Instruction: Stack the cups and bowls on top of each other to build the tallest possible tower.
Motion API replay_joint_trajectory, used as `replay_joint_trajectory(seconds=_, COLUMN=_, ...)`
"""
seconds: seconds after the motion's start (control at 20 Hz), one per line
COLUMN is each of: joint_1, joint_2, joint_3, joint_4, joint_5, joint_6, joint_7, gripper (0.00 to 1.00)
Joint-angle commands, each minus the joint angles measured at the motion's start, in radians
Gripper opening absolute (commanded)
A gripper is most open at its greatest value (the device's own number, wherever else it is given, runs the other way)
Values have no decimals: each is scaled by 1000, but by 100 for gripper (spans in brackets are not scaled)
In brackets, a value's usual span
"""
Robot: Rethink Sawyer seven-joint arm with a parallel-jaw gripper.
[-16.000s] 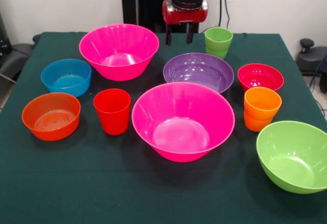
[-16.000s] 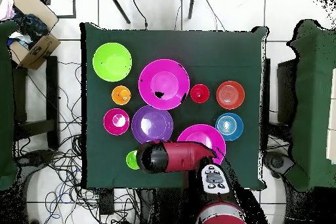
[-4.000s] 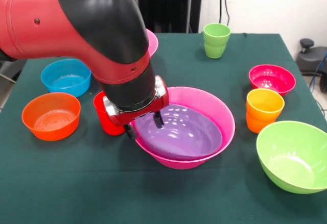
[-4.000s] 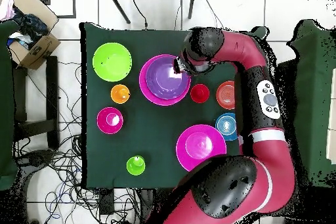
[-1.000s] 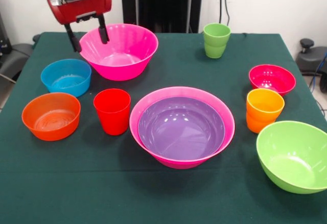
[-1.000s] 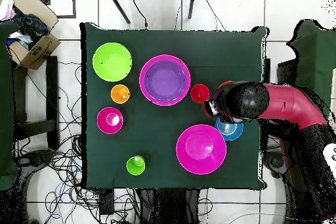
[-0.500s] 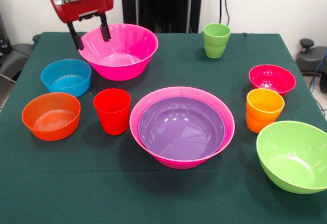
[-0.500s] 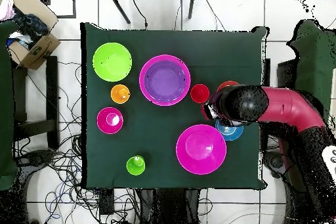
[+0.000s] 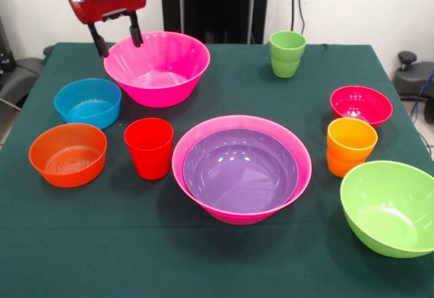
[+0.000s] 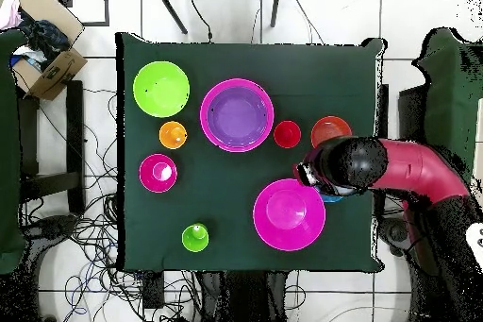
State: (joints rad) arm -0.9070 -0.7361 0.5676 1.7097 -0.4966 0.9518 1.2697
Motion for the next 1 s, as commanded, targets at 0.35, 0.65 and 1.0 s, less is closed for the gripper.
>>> replay_joint_trajectory(seconds=0.35, joint_1=14, joint_2=51, joint_3=-117, joint_4=29, joint_5=-133, joint_6=-83, joint_7=46, gripper=100)
replay_joint_trajectory(seconds=0.65, joint_1=24, joint_2=99, joint_3=-148, joint_4=28, joint_5=-97, joint_6=-124, joint_7=135, gripper=100)
replay_joint_trajectory(seconds=1.0, joint_1=-9, joint_2=160, joint_3=-108, joint_4=33, joint_5=21, joint_6=-122, joint_7=104, gripper=100)
